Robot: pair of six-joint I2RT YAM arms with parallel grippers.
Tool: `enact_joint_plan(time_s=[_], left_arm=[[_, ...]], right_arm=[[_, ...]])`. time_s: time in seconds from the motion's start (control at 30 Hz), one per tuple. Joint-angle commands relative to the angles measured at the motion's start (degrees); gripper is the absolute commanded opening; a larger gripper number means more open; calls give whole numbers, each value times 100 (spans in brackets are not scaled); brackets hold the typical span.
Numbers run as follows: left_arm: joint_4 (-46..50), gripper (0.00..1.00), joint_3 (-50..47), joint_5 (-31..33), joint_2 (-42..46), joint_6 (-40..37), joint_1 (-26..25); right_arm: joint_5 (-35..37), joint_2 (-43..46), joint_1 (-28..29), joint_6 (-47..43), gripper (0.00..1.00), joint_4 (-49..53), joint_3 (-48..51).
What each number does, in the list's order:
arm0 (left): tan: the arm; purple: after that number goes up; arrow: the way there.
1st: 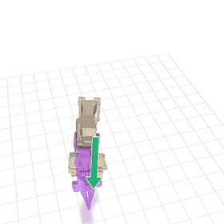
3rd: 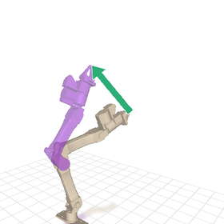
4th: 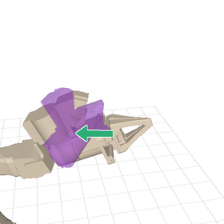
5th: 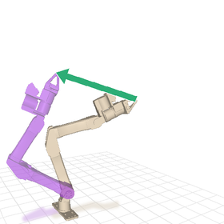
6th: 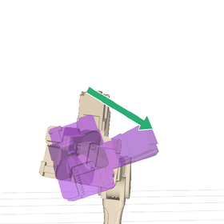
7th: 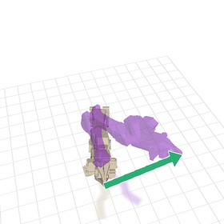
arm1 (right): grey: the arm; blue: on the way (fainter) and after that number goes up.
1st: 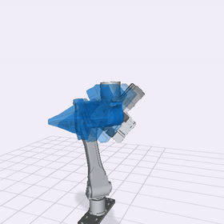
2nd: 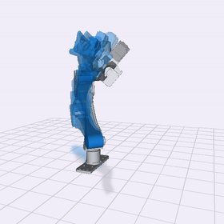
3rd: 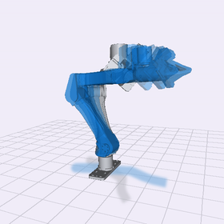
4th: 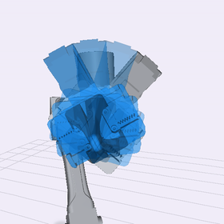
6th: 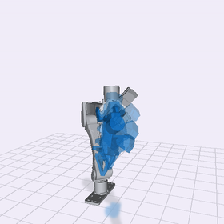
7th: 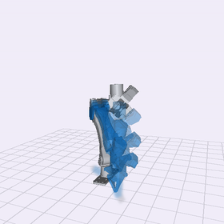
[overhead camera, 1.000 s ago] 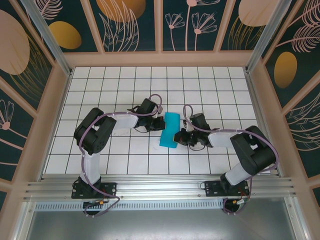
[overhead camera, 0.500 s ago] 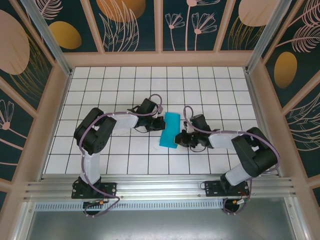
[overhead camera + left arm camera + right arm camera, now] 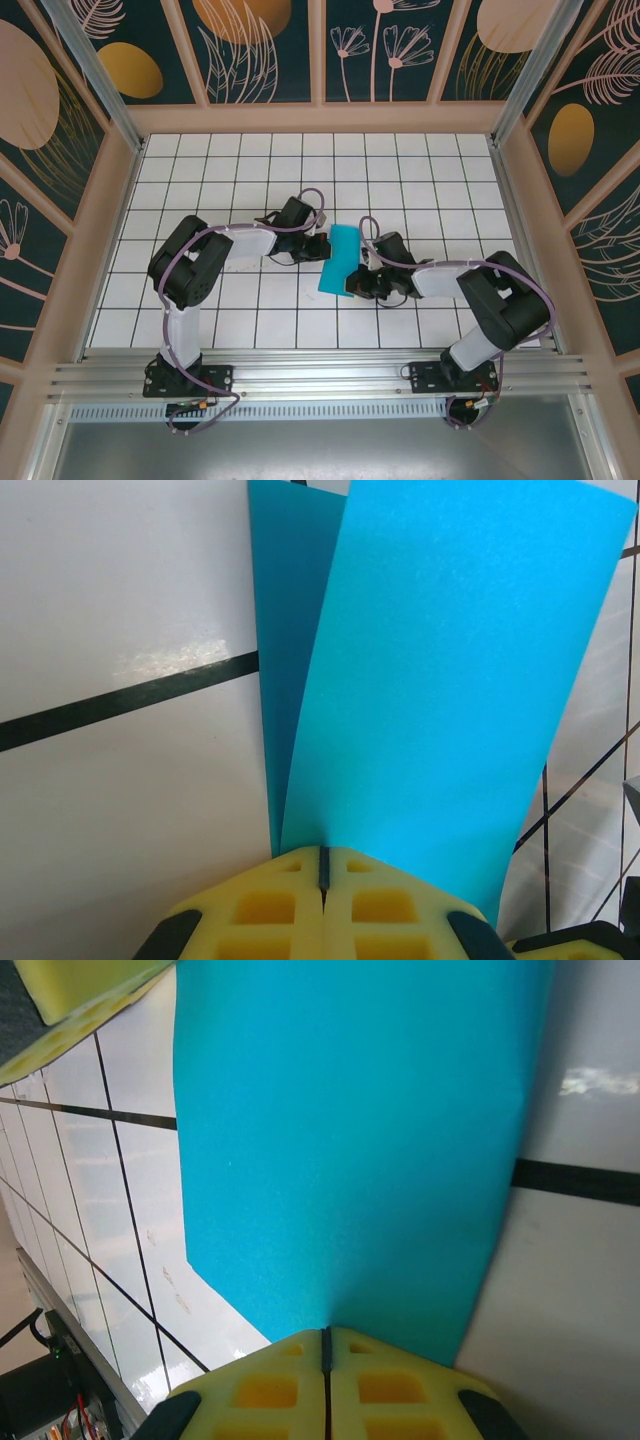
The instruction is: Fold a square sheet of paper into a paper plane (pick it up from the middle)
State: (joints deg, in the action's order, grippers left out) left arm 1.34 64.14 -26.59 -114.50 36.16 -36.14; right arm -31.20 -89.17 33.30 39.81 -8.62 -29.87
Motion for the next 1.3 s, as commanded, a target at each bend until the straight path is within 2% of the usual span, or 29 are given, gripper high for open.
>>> enact_joint_plan(time_s=[0.0,0.17,0.47,0.63,0.77,0.93,1.13,1.27], left_arm=[[551,1,-95,392,-396,-153,-42],[534,1,-97,392,-389,-153,-43],[538,1,-94,382,-387,-153,-43],[558,1,-77,374,-382,-171,-43],[594,1,-68,378,-380,-219,-42],[595,1,-66,382,-379,-217,-45],[588,1,-41,351,-430,-224,-47],[597,1,-33,361,-448,-230,-42]], right_arm=[[314,218,60,-11,9,478,-97],[144,519,92,78,10,304,17],[139,73,132,145,9,134,258],[412,367,68,30,9,540,-134],[907,745,-164,-36,8,620,-458],[409,587,-920,-32,7,-131,-553],[-52,-11,-1080,-66,7,-497,-816],[34,-242,-1074,-159,8,-324,-966]])
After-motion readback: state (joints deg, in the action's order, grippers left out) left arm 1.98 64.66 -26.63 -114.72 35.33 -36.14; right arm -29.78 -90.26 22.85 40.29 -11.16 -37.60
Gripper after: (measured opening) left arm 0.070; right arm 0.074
